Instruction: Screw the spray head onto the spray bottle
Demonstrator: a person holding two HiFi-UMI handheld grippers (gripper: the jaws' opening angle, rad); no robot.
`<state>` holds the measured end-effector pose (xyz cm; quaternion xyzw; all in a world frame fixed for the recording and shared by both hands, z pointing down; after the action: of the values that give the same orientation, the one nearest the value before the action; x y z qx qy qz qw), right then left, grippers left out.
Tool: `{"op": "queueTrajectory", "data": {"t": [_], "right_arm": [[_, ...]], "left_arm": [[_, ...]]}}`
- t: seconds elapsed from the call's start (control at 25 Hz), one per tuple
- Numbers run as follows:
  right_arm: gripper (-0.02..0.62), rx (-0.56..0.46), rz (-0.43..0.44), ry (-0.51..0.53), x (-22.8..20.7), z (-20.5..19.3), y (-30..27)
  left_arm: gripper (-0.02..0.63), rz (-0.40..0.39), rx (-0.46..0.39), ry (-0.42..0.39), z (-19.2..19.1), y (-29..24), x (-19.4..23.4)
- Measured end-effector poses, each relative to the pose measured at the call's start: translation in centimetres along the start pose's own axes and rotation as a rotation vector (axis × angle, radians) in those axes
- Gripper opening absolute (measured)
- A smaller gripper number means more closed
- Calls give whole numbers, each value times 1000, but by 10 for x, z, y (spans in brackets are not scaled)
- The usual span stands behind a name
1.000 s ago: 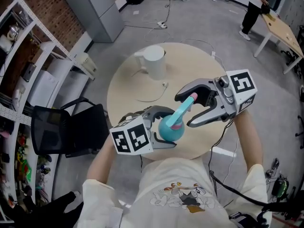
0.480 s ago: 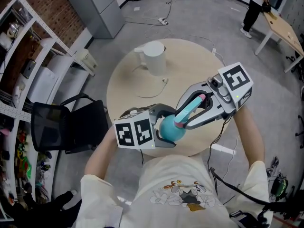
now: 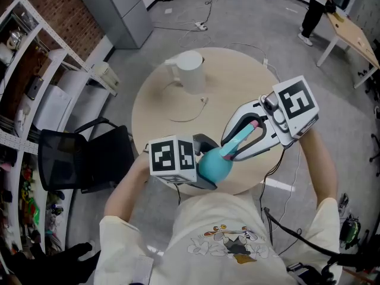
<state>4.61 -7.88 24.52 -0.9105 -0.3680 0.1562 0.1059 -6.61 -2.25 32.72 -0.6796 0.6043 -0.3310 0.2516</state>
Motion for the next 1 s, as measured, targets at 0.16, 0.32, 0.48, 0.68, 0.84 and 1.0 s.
{"op": "queueTrajectory", "data": {"t": [0.16, 0.32, 0.48, 0.68, 0.84, 1.0], "right_arm": [[132, 85, -17, -19, -1, 0, -2], [132, 56, -63, -21, -1, -9, 5], [132, 92, -177, -58, -6, -14, 11], [131, 137, -295, -139, -19, -24, 14], [132, 138, -355, -186, -27, -30, 13], [132, 133, -447, -212, -31, -32, 8]], "left_arm": [[416, 0, 43, 33, -2, -5, 3], [416, 61, 11, 91, -2, -11, 6], [416, 186, 20, 174, -6, -16, 17], [416, 390, 12, 255, -16, -27, 32], [416, 555, 12, 294, -22, -33, 39], [416, 745, -47, 382, -29, -40, 41]]}}
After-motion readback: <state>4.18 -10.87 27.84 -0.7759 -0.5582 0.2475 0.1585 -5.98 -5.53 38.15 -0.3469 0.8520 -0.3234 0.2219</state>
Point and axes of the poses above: the fingertips, and each gripper's own axes: y backward along the fingers, x to its left, z out of its top, the point moved 9 cm from there along y, backward along the fingers, and after that the axes turned 8 degrees about z, right-handed, at the moved point
